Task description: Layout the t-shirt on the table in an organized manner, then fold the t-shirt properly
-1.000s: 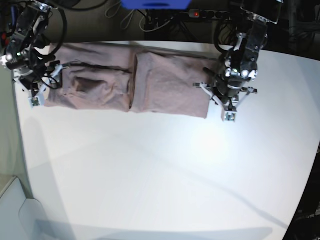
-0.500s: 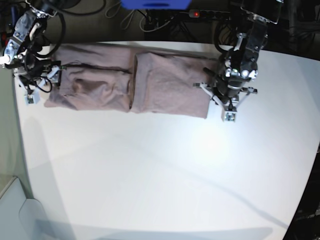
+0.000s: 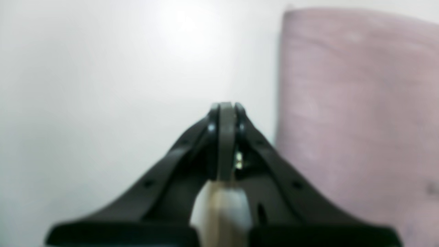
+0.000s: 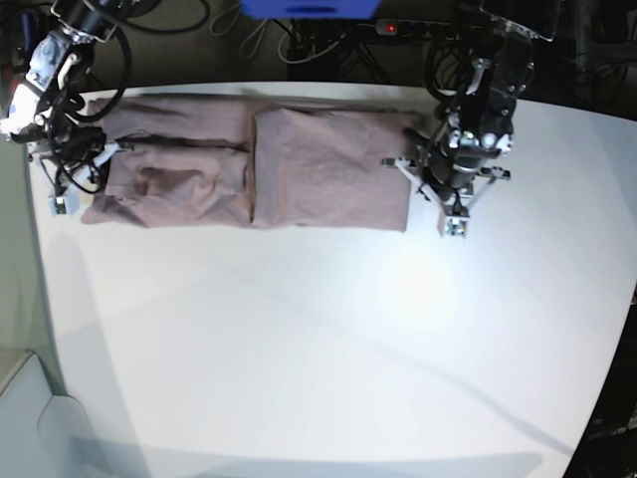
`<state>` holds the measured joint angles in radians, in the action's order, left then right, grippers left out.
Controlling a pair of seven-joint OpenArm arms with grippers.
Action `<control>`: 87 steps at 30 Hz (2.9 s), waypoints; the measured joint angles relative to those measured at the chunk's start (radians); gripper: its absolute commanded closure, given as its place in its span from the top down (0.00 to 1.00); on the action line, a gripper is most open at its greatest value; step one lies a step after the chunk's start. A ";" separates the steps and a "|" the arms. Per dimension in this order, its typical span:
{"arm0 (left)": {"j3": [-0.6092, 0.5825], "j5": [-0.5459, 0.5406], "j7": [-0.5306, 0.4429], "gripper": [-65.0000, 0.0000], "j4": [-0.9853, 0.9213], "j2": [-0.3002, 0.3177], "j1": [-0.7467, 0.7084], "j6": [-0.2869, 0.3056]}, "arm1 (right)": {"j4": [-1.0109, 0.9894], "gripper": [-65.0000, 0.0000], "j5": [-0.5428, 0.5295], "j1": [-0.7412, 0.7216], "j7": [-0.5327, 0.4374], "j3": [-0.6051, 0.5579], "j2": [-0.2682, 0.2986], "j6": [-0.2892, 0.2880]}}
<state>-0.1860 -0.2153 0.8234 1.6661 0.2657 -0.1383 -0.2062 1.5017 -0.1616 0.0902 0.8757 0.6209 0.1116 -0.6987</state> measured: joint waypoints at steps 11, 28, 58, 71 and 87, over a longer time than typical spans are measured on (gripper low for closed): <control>0.075 -0.003 -0.008 0.00 0.182 -0.006 -0.032 0.000 | 0.227 0.00 0.034 0.042 0.102 -0.056 -0.037 -0.002; 0.308 0.000 -0.007 0.00 0.050 -0.001 -0.092 0.000 | 0.483 0.00 0.035 0.046 0.285 -0.198 -0.110 -0.001; 0.264 0.005 -0.020 0.00 -0.021 -0.013 -0.096 0.000 | 0.511 0.00 0.042 -0.005 0.291 -0.724 -0.245 -0.001; 0.201 0.015 -0.066 0.00 -0.085 -0.009 -0.048 0.000 | 0.515 0.00 0.040 -0.056 0.330 -0.818 -0.252 0.000; 0.204 0.036 -0.059 0.00 -0.088 -0.079 -0.021 -0.011 | 0.457 0.00 0.044 -0.051 0.317 -0.955 -0.259 -0.001</control>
<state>0.0181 -0.1791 0.7647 1.5780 0.1871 -0.1596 -0.2169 1.9583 -0.1173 0.0387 1.1923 -0.3344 -0.1474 -0.6994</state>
